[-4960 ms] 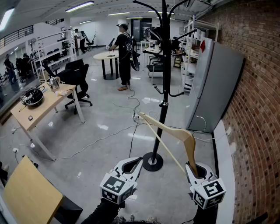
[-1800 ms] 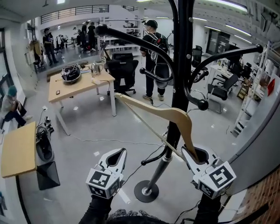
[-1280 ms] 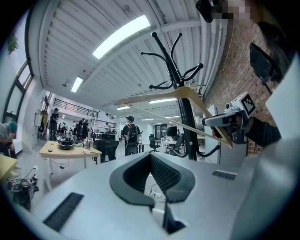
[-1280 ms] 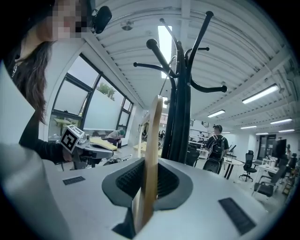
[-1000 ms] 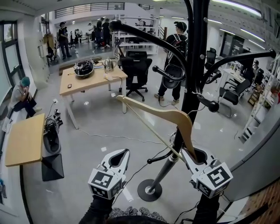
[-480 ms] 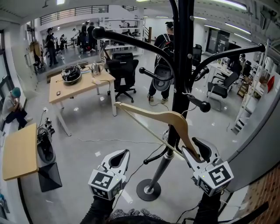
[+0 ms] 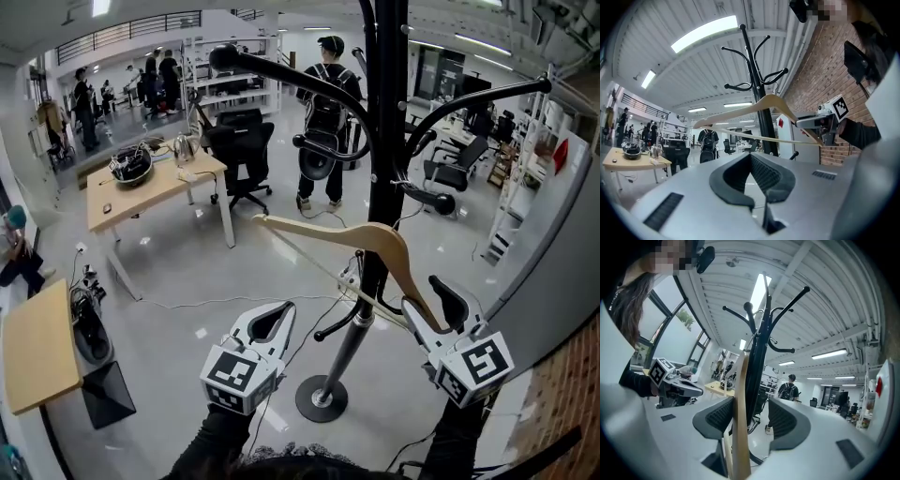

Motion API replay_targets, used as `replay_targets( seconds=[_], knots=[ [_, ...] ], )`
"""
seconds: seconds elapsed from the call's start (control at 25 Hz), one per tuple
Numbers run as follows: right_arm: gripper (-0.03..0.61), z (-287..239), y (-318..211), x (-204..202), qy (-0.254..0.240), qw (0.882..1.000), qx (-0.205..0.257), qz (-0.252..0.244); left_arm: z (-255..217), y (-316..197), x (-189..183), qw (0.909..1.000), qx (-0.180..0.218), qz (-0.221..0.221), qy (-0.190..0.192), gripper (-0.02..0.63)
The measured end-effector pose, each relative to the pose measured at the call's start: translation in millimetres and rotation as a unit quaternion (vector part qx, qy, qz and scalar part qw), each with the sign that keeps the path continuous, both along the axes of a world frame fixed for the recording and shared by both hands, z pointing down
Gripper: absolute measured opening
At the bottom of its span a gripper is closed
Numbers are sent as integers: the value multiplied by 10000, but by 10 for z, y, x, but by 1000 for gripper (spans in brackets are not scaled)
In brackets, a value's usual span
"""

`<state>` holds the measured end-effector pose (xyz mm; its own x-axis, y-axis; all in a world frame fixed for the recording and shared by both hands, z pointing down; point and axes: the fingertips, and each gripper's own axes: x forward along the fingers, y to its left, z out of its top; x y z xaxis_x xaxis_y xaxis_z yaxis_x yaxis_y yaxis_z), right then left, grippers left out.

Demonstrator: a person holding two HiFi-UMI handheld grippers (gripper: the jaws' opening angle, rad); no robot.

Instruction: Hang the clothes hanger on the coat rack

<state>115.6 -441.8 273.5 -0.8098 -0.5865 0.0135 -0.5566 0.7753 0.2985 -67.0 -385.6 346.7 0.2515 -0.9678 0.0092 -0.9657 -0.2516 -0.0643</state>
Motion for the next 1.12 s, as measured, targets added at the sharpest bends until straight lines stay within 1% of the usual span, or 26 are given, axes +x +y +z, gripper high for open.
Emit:
replay_targets(
  seconds=[0.16, 0.24, 0.32, 0.4, 0.48, 0.6, 0.72, 0.88, 1.12],
  knots=[
    [242, -101, 82, 84, -107, 9990, 172, 387, -29, 35, -34, 9996, 64, 287, -22, 6],
    [259, -150, 135, 106, -75, 9971, 367, 658, 16, 72, -122, 9993, 23, 376, -1, 6],
    [259, -217, 223, 132, -203, 9952, 487, 830, 61, 125, -195, 9989, -34, 476, 21, 6],
    [259, -298, 323, 182, -506, 9930, 467, 959, 72, 188, -245, 9981, -62, 610, 21, 6],
    [259, -329, 408, 229, -668, 9895, 458, 1198, 71, 253, -310, 9973, -57, 732, 15, 6],
    [259, -262, 520, 212, -717, 9849, 365, 1531, 93, 332, -428, 9962, -49, 872, 14, 6],
    [258, -101, 605, 132, -720, 9806, 68, 1824, 105, 361, -506, 9949, -33, 1009, 40, 6],
    [258, 7, 841, -26, -881, 9753, -97, 2023, -18, 367, -414, 9903, 97, 1386, 24, 6],
    [256, 52, 1091, -202, -808, 9756, -185, 2032, -277, 424, -74, 9812, 379, 1894, 65, 6]
  ],
)
